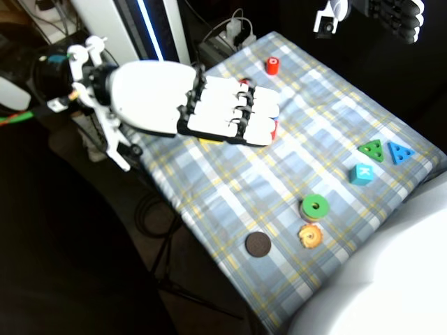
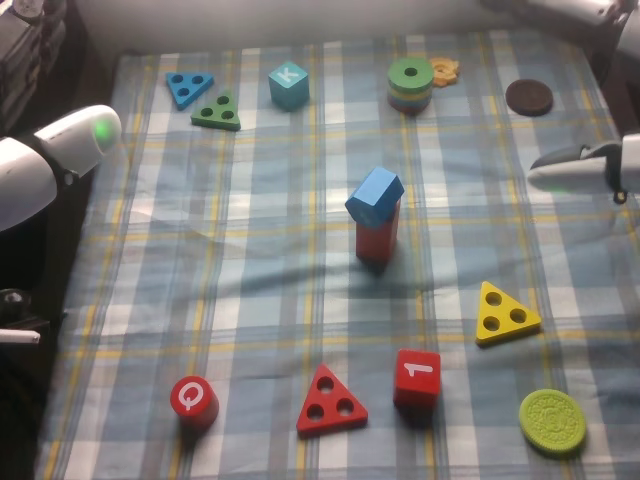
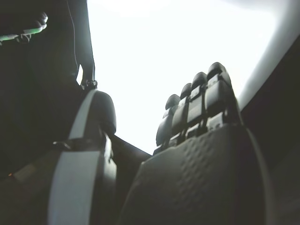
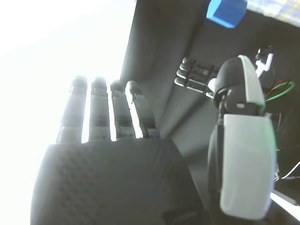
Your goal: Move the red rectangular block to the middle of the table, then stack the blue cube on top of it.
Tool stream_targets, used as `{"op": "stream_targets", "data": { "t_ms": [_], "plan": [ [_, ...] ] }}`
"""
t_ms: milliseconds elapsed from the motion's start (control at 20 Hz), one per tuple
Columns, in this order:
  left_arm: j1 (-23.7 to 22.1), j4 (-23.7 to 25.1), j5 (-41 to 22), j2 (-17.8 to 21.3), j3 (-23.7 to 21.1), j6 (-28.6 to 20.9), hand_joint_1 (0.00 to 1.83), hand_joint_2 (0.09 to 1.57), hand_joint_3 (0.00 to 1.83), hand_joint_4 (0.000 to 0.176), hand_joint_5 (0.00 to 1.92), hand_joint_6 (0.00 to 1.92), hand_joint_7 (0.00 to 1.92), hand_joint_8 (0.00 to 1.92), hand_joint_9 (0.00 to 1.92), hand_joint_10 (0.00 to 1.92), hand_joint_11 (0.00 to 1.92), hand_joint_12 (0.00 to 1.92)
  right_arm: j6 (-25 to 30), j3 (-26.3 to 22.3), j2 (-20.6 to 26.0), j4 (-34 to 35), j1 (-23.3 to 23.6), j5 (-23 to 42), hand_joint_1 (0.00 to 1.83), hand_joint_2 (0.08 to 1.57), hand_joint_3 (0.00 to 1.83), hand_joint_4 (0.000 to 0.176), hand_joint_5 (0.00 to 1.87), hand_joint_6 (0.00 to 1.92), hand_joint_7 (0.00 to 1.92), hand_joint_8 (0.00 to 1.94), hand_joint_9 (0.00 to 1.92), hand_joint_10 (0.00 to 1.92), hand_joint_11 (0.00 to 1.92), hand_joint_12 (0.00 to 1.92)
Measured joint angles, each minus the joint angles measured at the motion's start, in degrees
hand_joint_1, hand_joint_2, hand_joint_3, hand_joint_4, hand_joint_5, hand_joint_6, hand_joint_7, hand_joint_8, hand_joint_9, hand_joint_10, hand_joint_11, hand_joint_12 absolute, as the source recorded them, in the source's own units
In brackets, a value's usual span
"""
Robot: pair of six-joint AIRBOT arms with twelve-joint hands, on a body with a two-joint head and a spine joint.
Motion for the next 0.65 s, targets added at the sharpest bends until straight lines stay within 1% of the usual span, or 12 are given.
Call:
{"op": "stream_targets", "data": {
  "t_ms": [50, 100, 200, 250, 300, 350, 400, 450, 500, 550, 600, 650],
  "plan": [
    [0.0, 0.0, -0.07, 0.0, 0.0, 0.0, 0.87, 1.25, 0.0, 0.032, 0.02, 0.0, 0.0, 0.0, 0.0, 0.0, 0.0, 0.0, -0.02, -0.11, 0.13, 0.59, -0.61, 0.61, 0.62, 0.98, 0.0, 0.002, 0.0, 0.0, 0.0, 0.0, 0.0, 0.0, 0.0, 0.0],
    [0.0, 0.02, -0.17, 0.0, 0.0, 0.0, 0.87, 1.25, 0.0, 0.038, 0.01, 0.0, 0.0, 0.0, 0.0, 0.0, 0.0, 0.0, -0.02, -0.11, 0.13, 1.05, -1.33, 0.92, 0.62, 0.98, 0.0, 0.01, 0.0, 0.0, 0.0, 0.0, 0.0, 0.0, 0.0, 0.0],
    [0.0, 0.04, -0.87, 0.0, -0.26, -0.02, 0.92, 1.24, 0.0, 0.0, 0.0, 0.0, 0.0, 0.0, 0.0, 0.0, 0.0, 0.0, -0.04, -0.11, 0.13, 2.29, -2.71, 1.88, 0.65, 1.0, 0.0, 0.064, 0.0, 0.0, 0.0, 0.0, 0.0, 0.0, 0.0, 0.0],
    [0.0, 0.55, -1.14, 0.0, -0.31, -0.02, 0.93, 1.24, 0.0, 0.0, 0.0, 0.0, 0.0, 0.0, 0.0, 0.0, 0.0, 0.0, -0.04, -0.33, 0.13, 3.5, -3.56, 3.3, 0.67, 1.01, 0.01, 0.061, 0.0, 0.0, 0.0, 0.0, 0.0, 0.0, 0.0, 0.0],
    [0.0, 0.72, -1.27, 0.0, -0.31, -0.02, 0.95, 1.23, 0.0, 0.0, 0.0, 0.0, 0.0, 0.0, 0.0, 0.0, 0.0, 0.0, -0.04, -0.42, 0.13, 3.85, -3.82, 3.72, 0.68, 1.01, 0.01, 0.082, 0.0, 0.0, 0.0, 0.0, 0.0, 0.0, 0.0, 0.0],
    [0.0, 0.94, -1.53, 0.0, -0.37, -0.02, 0.96, 1.23, 0.0, 0.02, 0.0, 0.0, 0.0, 0.0, 0.0, 0.0, 0.0, 0.0, -0.02, -0.66, 0.13, 4.39, -4.57, 4.83, 0.66, 1.02, 0.01, 0.085, 0.0, 0.0, 0.0, 0.0, 0.0, 0.0, 0.0, 0.0],
    [0.0, 0.87, -1.73, 0.0, -0.44, -0.02, 0.94, 1.23, 0.0, 0.042, 0.0, 0.0, 0.0, 0.0, 0.0, 0.0, 0.0, 0.0, -0.04, -0.7, 0.15, 4.66, -5.01, 5.44, 0.64, 1.03, 0.01, 0.079, 0.0, 0.0, 0.0, 0.0, 0.0, 0.0, 0.0, 0.0],
    [0.0, 0.9, -1.77, 0.0, -0.44, -0.02, 0.96, 1.23, 0.0, 0.031, 0.0, 0.0, 0.0, 0.0, 0.0, 0.0, 0.0, 0.0, -0.04, -0.81, 0.13, 5.18, -5.73, 6.25, 0.63, 1.04, 0.01, 0.086, 0.0, 0.0, 0.0, 0.0, 0.0, 0.0, 0.0, 0.0],
    [0.0, 0.87, -1.9, 0.0, -0.44, -0.02, 1.0, 1.22, 0.0, 0.01, 0.0, 0.0, 0.0, 0.0, 0.0, 0.0, 0.0, 0.0, -0.04, -0.94, 0.22, 5.92, -6.32, 6.95, 0.63, 1.04, 0.01, 0.114, 0.0, 0.0, 0.0, 0.0, 0.0, 0.0, 0.0, 0.0],
    [0.0, 0.79, -2.14, 0.04, -0.61, -0.02, 1.01, 1.22, 0.0, 0.0, 0.0, 0.0, 0.0, 0.0, 0.0, 0.0, 0.0, 0.0, -0.04, -1.05, 0.37, 6.8, -7.19, 8.22, 0.64, 1.04, 0.01, 0.119, 0.0, 0.0, 0.0, 0.0, 0.0, 0.0, 0.0, 0.0],
    [0.0, 0.85, -2.21, 0.13, -0.79, -0.04, 0.94, 1.23, 0.0, 0.025, 0.0, 0.0, 0.0, 0.0, 0.0, 0.0, 0.0, 0.0, -0.07, -1.07, 0.46, 7.45, -7.85, 9.03, 0.63, 1.04, 0.01, 0.108, 0.0, 0.0, 0.0, 0.0, 0.0, 0.0, 0.0, 0.0],
    [0.0, 1.18, -2.4, 0.13, -0.83, 0.0, 0.9, 1.24, 0.0, 0.051, 0.0, 0.0, 0.0, 0.0, 0.0, 0.0, 0.0, 0.0, -0.15, -1.25, 0.63, 8.39, -8.39, 9.99, 0.63, 1.04, 0.01, 0.114, 0.0, 0.0, 0.0, 0.0, 0.0, 0.0, 0.0, 0.0]
  ]
}}
